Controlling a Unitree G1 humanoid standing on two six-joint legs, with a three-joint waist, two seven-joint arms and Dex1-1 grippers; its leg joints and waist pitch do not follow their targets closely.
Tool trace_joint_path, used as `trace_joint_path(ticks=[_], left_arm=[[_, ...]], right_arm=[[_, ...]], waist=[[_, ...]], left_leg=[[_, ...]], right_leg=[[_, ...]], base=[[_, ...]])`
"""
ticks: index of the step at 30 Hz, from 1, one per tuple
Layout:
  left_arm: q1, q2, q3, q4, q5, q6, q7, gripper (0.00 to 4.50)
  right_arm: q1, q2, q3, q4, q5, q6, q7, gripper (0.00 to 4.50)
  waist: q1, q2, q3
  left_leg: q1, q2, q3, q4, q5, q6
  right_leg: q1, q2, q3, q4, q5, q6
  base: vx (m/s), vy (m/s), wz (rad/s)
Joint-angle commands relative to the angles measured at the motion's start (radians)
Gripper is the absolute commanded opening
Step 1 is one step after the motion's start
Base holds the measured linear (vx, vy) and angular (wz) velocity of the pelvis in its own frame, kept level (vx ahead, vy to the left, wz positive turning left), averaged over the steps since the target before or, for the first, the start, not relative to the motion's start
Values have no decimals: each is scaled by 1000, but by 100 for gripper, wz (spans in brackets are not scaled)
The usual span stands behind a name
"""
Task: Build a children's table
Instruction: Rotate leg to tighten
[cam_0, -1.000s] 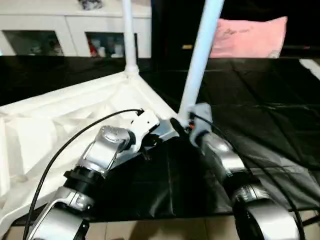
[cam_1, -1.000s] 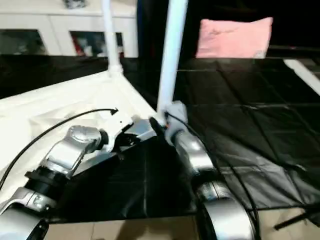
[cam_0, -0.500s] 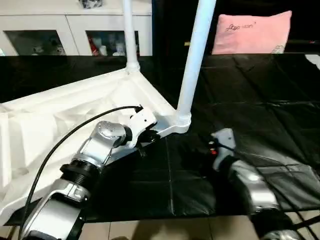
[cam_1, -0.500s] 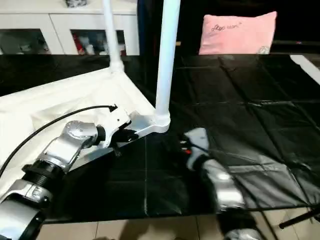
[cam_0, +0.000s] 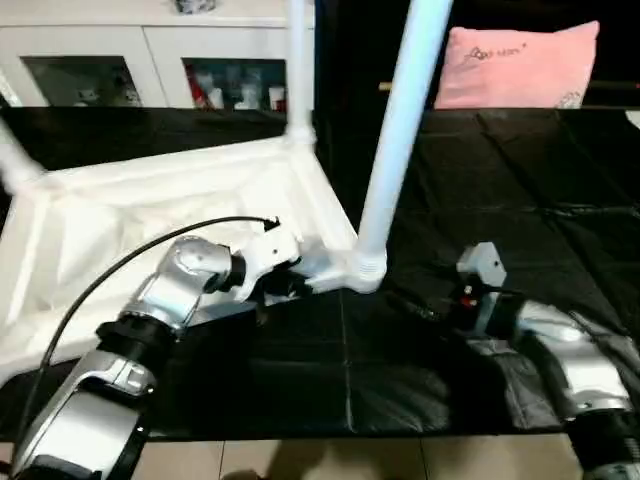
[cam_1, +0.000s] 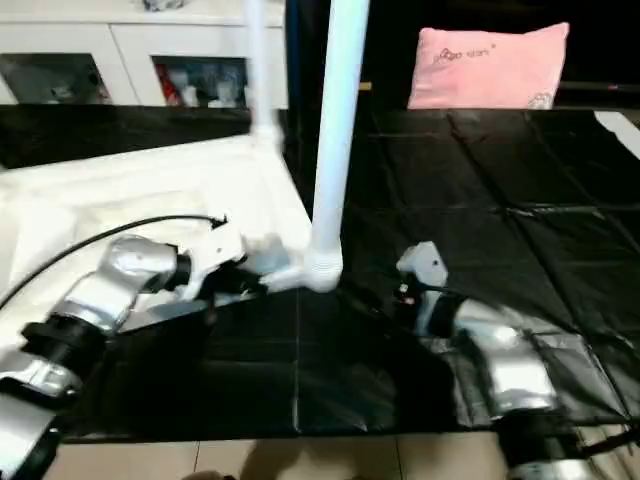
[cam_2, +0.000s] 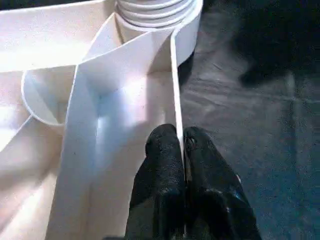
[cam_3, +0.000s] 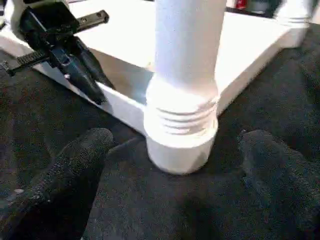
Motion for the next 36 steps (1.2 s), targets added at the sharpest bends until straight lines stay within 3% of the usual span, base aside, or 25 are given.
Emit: trace_joint_path(ticks=[1, 7, 21, 28, 36], left_arm=[[5, 19, -61, 3, 12, -61, -93, 0], [5, 52, -93, -8, 16, -120, -200, 0], [1, 51, -116, -17, 24, -155, -260, 0], [3, 55, -120, -21, 27, -158, -271, 0], [-1, 60, -121, -13, 31, -162, -277, 0]], right_arm=[[-25, -37, 30, -26, -7, 8, 57, 447], [-81, -67, 71, 3, -44, -3, 123, 447], [-136, -31, 135, 86, -62, -11, 208, 447], [-171, 1, 144, 145, -59, -14, 231, 366], [-176, 2, 149, 162, -47, 6, 282, 309]], waist=[[3, -8, -64], [8, -7, -65], [19, -3, -70], [23, -4, -69], [24, -2, -72]], left_leg=[[0, 45, -7, -49, -74, 103], [0, 46, -6, -46, -69, 96], [1, 47, -7, -41, -64, 90], [1, 46, -6, -42, -86, 72], [0, 46, -7, -39, -70, 80]], right_leg=[[57, -85, 53, -59, 26, -249], [56, -86, 52, -53, 33, -246], [55, -85, 50, -45, 60, -263], [57, -86, 51, -46, 33, -262], [57, -85, 50, -41, 64, -267]], base=[[0, 0, 0], [0, 0, 0], [0, 0, 0], [0, 0, 0], [0, 0, 0]])
